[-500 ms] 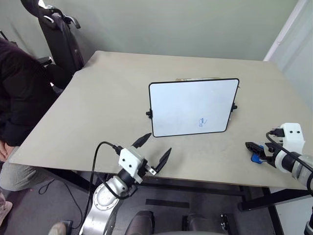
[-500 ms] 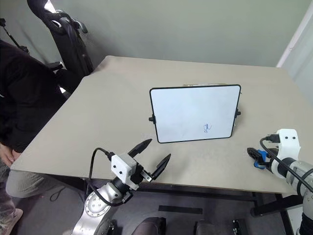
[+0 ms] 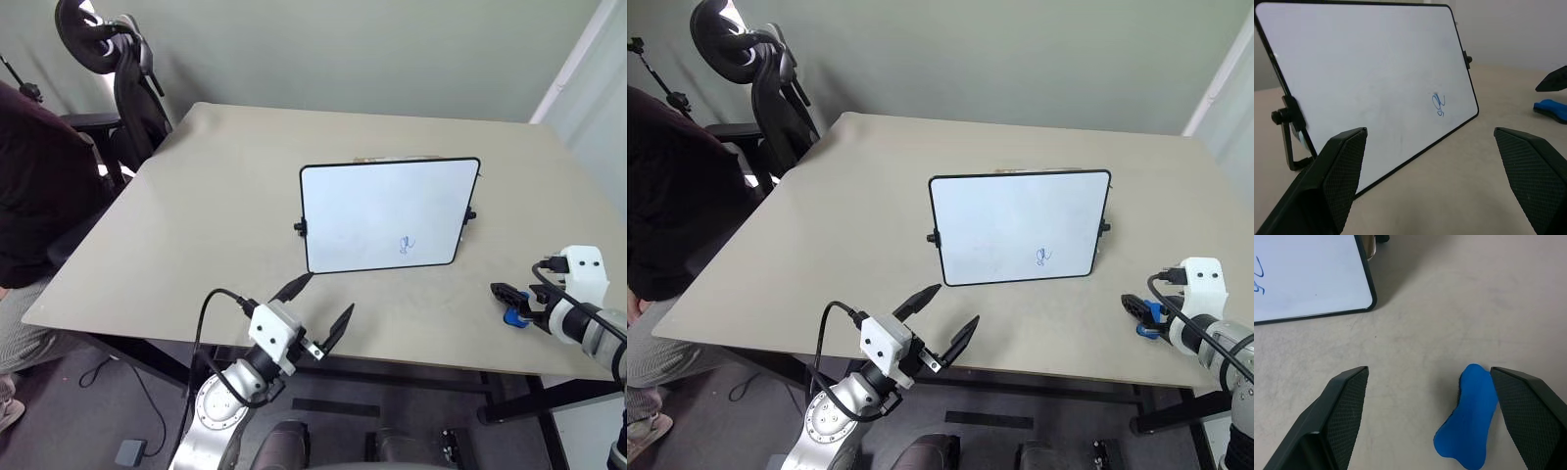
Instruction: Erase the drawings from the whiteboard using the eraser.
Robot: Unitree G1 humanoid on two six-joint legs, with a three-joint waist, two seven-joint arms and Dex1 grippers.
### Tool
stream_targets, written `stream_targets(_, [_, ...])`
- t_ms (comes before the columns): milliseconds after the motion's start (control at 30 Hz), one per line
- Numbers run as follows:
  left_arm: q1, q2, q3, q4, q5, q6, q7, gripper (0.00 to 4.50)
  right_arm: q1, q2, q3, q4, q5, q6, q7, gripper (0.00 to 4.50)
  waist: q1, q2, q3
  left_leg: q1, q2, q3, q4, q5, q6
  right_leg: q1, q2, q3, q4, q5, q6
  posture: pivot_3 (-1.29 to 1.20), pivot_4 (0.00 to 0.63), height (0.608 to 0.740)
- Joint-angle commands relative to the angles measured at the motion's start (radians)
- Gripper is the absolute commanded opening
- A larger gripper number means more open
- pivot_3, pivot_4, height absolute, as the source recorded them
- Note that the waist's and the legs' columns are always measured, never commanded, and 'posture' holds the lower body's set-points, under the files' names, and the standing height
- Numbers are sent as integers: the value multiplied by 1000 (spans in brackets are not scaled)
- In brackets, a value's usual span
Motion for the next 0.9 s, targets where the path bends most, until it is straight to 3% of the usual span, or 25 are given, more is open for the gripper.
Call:
stream_targets(33, [-28, -16, -60, 31, 29, -31, -14, 4500, 4, 3, -30, -39, 3, -11, -14, 4215, 0, 0, 0, 0, 0, 0, 0, 0, 0, 0, 0, 0, -1, 0, 0, 0, 150, 730])
stream_targets(333, [-65, -26, -67, 91, 32, -45, -19, 4500, -90, 22, -81, 9, 0, 124, -49, 4215, -3, 0, -1, 0, 0, 0, 0, 0, 0, 1, 0, 0, 0, 0, 0, 0, 150, 730])
stream_targets(900, [-52, -33, -61, 100, 41, -62, -3, 4500, -172, -37, 31, 264, -118, 96, -91, 4215, -2, 0, -1, 0, 0, 0, 0, 0, 0, 0, 0, 0, 0, 0, 0, 0, 150, 730])
